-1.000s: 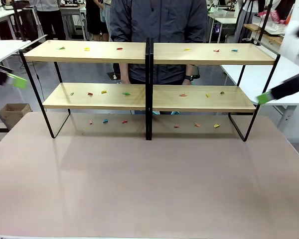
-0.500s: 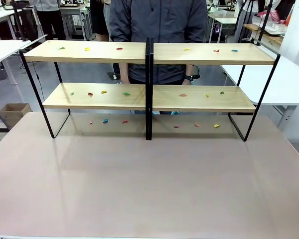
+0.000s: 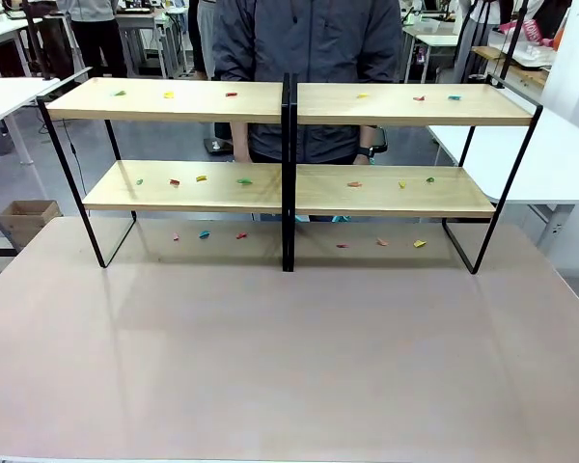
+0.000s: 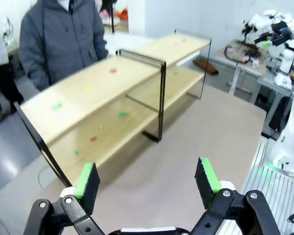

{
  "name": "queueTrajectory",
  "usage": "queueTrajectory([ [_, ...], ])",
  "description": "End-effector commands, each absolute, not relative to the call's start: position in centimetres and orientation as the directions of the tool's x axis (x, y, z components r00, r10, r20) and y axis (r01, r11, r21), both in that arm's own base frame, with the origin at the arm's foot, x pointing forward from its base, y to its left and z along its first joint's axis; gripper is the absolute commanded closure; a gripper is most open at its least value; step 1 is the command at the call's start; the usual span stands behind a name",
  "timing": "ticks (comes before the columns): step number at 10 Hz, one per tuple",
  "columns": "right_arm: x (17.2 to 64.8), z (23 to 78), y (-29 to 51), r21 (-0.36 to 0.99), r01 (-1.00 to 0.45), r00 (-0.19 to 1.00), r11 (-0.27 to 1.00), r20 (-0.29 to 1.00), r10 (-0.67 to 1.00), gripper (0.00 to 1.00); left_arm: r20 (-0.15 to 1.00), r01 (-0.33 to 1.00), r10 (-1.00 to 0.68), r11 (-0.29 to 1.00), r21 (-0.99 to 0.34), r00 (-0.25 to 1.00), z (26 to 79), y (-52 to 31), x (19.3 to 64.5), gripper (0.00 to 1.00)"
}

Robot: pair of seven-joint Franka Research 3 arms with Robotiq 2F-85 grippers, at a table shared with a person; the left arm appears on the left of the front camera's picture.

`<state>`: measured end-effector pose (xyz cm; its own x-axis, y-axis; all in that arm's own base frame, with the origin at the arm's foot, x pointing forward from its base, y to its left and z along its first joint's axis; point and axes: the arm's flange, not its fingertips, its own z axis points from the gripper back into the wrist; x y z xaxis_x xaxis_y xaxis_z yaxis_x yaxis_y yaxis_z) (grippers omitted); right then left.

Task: Clean the shelves.
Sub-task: Pick up the Duster when the human hands it over.

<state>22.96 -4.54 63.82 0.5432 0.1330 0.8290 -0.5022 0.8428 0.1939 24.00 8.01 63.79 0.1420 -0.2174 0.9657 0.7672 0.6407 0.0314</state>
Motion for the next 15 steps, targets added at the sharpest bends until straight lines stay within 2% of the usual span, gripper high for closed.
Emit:
queueTrajectory([
  [1,22.3,64.0,-4.7,0.195,-0.572,0.480,0.797,0.867,0.132,0.00,0.981,0.799,-0.168,0.601,0.024,0.097,62.6,7.6,24.4,0.00],
  [4,21.6,64.3,-4.5,0.186,-0.583,0.448,0.791,0.886,0.122,0.00,0.984,0.801,-0.140,0.598,-0.001,0.106,62.4,6.9,24.8,0.00],
  [6,21.7,64.2,-4.4,0.189,-0.580,0.458,0.792,0.880,0.125,0.00,0.974,0.811,-0.147,0.583,-0.056,0.172,61.8,7.1,25.2,0.00],
  [7,21.7,64.2,-4.3,0.193,-0.576,0.465,0.794,0.877,0.124,0.00,0.955,0.807,-0.168,0.581,-0.104,0.244,61.5,7.5,25.3,0.00],
  [9,21.8,64.3,-4.0,0.193,-0.597,0.464,0.779,0.875,0.139,0.00,0.951,0.764,-0.150,0.634,-0.118,0.271,61.4,7.3,25.5,0.00],
  [10,21.8,64.4,-3.9,0.193,-0.605,0.464,0.773,0.874,0.145,0.00,0.962,0.804,-0.173,0.590,-0.072,0.213,61.9,7.3,25.8,0.00],
  [15,22.3,64.2,-3.9,0.198,-0.613,0.451,0.765,0.883,0.132,0.00,0.962,0.804,-0.173,0.590,-0.072,0.213,61.9,7.3,25.8,0.00],
])
